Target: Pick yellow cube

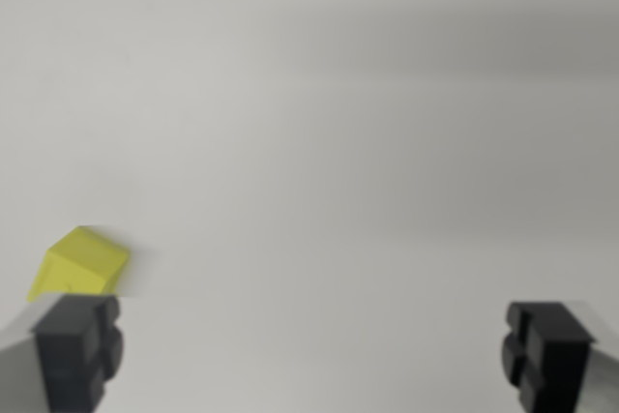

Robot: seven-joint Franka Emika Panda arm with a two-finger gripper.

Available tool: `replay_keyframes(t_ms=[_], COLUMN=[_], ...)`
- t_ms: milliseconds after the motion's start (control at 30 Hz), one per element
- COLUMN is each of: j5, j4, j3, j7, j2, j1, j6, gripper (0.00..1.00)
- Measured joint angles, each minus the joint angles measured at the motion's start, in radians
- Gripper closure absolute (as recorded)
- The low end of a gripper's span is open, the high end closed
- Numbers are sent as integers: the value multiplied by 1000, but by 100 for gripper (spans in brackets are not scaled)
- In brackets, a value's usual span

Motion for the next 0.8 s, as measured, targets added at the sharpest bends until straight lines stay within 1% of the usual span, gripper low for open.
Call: replay_keyframes(t_ms=[167,233,800], j5=[0,0,-2], j4=[-2,-12,-151], j3=[0,0,1], j7=[4,16,160], j2=[-1,-4,-26], j1=[1,3,65], j6=[0,7,123], gripper=[0,0,0])
